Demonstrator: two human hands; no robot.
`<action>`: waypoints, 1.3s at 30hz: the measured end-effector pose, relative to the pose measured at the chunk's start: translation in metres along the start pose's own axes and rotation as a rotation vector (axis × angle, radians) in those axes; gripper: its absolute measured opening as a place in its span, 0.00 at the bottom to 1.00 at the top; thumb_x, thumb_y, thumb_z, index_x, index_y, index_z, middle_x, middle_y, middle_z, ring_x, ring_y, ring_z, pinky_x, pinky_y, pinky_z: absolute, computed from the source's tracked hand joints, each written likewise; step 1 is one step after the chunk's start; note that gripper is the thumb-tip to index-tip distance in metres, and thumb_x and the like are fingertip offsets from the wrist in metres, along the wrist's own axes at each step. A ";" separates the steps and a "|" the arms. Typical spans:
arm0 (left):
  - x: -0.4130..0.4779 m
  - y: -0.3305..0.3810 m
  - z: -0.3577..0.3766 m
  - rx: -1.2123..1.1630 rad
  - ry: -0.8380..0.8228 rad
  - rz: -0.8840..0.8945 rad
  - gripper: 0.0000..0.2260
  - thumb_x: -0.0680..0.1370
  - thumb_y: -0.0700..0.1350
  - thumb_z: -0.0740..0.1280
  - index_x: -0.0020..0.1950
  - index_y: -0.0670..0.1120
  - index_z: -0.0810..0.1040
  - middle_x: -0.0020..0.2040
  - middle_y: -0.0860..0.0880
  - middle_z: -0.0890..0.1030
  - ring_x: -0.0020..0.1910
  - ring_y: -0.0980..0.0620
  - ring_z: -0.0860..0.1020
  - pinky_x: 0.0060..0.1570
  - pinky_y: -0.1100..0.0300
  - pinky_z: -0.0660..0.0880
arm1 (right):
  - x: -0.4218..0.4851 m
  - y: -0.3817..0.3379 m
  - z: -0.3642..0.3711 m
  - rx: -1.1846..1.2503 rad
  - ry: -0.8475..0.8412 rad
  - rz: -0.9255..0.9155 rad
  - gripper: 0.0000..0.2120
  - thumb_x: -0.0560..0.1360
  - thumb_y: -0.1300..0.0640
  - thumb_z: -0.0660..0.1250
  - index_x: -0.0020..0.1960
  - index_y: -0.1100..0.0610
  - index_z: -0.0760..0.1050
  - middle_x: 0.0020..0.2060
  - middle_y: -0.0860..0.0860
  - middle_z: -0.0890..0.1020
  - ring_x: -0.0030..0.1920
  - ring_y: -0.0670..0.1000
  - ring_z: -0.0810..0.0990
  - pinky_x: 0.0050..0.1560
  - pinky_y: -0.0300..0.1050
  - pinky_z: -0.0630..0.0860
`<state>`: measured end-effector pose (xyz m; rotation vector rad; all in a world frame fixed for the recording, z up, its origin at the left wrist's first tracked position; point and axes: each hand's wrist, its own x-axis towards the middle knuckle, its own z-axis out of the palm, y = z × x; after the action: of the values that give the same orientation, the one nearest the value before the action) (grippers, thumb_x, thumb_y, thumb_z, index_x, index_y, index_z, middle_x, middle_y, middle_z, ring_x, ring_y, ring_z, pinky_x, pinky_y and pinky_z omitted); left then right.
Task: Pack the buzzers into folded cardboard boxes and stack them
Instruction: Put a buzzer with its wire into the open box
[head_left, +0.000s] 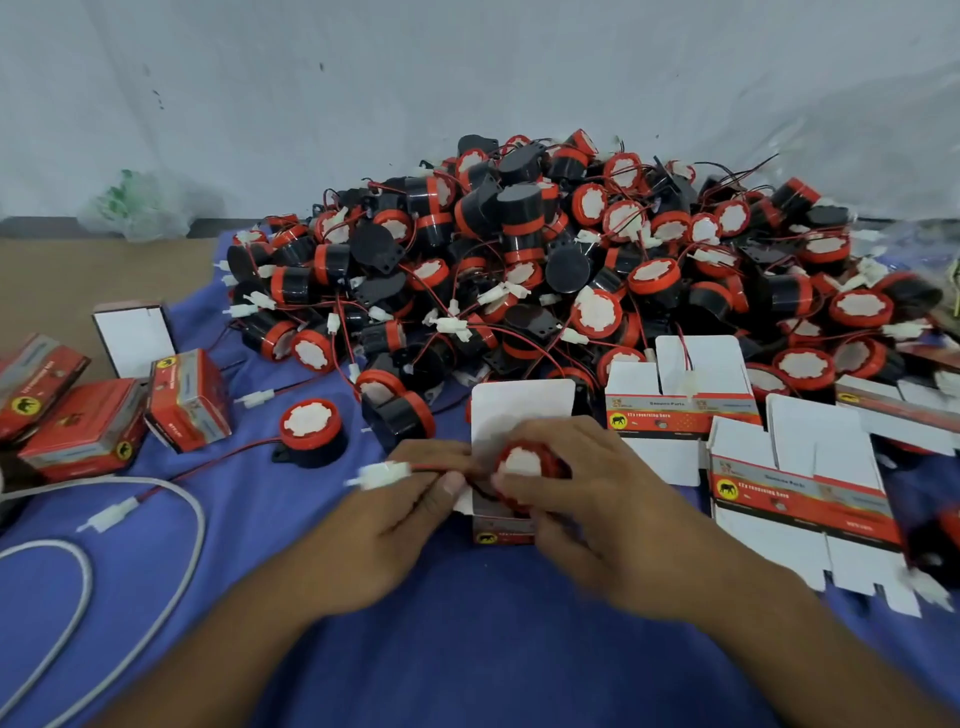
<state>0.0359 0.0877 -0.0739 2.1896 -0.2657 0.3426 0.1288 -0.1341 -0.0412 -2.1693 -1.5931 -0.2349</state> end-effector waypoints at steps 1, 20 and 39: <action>0.002 0.001 -0.001 -0.005 0.044 0.018 0.12 0.85 0.48 0.57 0.57 0.52 0.80 0.63 0.60 0.78 0.67 0.57 0.74 0.66 0.64 0.69 | 0.000 -0.001 0.002 -0.022 -0.011 0.005 0.15 0.78 0.58 0.64 0.63 0.55 0.80 0.67 0.52 0.74 0.64 0.55 0.73 0.59 0.53 0.73; 0.017 0.023 0.018 0.044 0.025 -0.317 0.06 0.79 0.49 0.69 0.45 0.55 0.85 0.59 0.62 0.75 0.52 0.63 0.76 0.48 0.66 0.76 | 0.021 -0.013 -0.003 0.289 0.166 0.338 0.15 0.79 0.52 0.68 0.66 0.49 0.75 0.52 0.39 0.80 0.50 0.39 0.77 0.49 0.30 0.72; 0.012 0.008 0.007 -0.321 0.160 -0.551 0.18 0.71 0.38 0.76 0.54 0.53 0.76 0.51 0.51 0.81 0.39 0.54 0.82 0.35 0.62 0.79 | 0.025 -0.032 0.018 -0.057 -0.184 0.131 0.17 0.82 0.44 0.57 0.59 0.51 0.81 0.60 0.45 0.76 0.58 0.52 0.70 0.60 0.50 0.69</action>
<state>0.0457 0.0767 -0.0673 1.8152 0.3475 0.1482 0.1044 -0.0968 -0.0394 -2.3876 -1.5484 -0.0418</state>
